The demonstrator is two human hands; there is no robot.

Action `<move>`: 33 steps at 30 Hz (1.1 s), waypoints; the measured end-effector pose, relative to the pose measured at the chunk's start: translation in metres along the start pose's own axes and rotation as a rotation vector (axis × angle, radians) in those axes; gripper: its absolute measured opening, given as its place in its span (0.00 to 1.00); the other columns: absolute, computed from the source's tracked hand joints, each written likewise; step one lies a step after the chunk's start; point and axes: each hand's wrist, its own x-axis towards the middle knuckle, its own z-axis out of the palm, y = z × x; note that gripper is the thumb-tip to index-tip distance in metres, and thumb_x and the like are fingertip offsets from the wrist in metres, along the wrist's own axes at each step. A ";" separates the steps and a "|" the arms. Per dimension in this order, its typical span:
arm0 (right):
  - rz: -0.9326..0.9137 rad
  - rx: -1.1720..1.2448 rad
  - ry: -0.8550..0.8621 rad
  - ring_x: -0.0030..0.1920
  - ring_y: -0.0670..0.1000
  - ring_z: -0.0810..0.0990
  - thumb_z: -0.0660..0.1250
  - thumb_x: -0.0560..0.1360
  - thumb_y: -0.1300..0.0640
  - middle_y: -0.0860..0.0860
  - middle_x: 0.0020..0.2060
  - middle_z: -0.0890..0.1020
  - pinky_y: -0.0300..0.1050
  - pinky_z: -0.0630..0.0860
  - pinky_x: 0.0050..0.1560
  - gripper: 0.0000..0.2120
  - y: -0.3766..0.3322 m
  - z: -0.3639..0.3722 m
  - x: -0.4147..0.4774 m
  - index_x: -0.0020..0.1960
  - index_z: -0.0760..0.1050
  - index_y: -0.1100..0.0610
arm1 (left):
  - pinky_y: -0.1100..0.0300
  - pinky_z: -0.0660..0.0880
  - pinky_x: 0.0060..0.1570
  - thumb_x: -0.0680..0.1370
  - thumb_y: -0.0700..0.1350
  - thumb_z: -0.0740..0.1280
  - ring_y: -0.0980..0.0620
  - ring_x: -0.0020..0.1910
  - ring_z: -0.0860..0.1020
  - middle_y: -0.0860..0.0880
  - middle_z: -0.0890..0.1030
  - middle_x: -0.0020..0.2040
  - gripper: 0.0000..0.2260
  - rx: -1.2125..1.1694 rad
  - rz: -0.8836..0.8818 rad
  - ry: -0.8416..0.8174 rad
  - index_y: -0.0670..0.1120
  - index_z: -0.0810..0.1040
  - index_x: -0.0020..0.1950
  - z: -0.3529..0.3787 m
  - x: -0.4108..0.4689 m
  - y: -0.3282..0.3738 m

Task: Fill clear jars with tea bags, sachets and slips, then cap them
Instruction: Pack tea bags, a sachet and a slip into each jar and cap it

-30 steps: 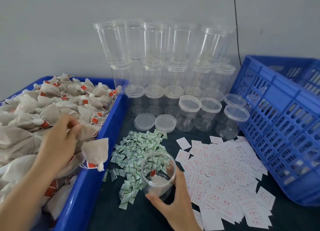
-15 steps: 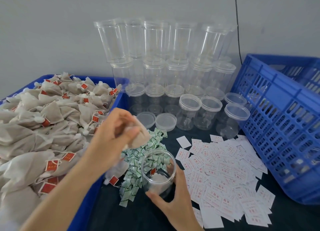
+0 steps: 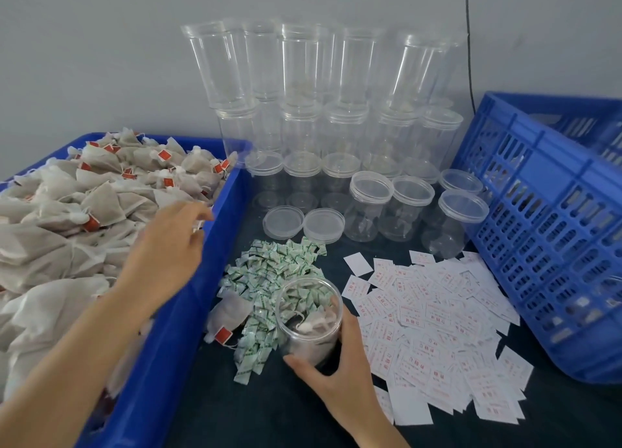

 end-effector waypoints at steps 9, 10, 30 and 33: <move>0.025 0.019 0.001 0.69 0.39 0.70 0.79 0.65 0.38 0.33 0.66 0.69 0.26 0.67 0.62 0.44 0.001 0.000 -0.001 0.72 0.55 0.27 | 0.49 0.70 0.47 0.75 0.36 0.66 0.40 0.52 0.74 0.40 0.75 0.52 0.08 0.502 -0.063 -0.094 0.41 0.80 0.53 0.011 0.008 -0.046; 0.027 0.018 0.000 0.69 0.39 0.70 0.79 0.65 0.38 0.33 0.66 0.69 0.26 0.68 0.61 0.44 0.001 0.000 -0.002 0.72 0.55 0.27 | 0.47 0.70 0.48 0.74 0.36 0.67 0.39 0.52 0.74 0.39 0.76 0.53 0.08 0.509 -0.072 -0.084 0.40 0.79 0.53 0.012 0.008 -0.046; 0.037 0.001 0.008 0.68 0.37 0.69 0.78 0.65 0.37 0.32 0.65 0.68 0.25 0.65 0.61 0.43 -0.002 0.000 0.000 0.71 0.55 0.28 | 0.47 0.78 0.46 0.80 0.52 0.58 0.43 0.47 0.80 0.40 0.80 0.49 0.03 -0.485 -0.073 0.312 0.59 0.66 0.47 -0.035 0.014 0.009; 0.036 0.006 0.008 0.69 0.38 0.69 0.78 0.65 0.37 0.33 0.66 0.69 0.26 0.66 0.62 0.43 -0.003 0.000 0.000 0.71 0.55 0.28 | 0.60 0.80 0.37 0.81 0.46 0.62 0.57 0.42 0.82 0.54 0.82 0.43 0.03 -0.687 -0.037 0.144 0.48 0.72 0.53 -0.034 0.002 0.043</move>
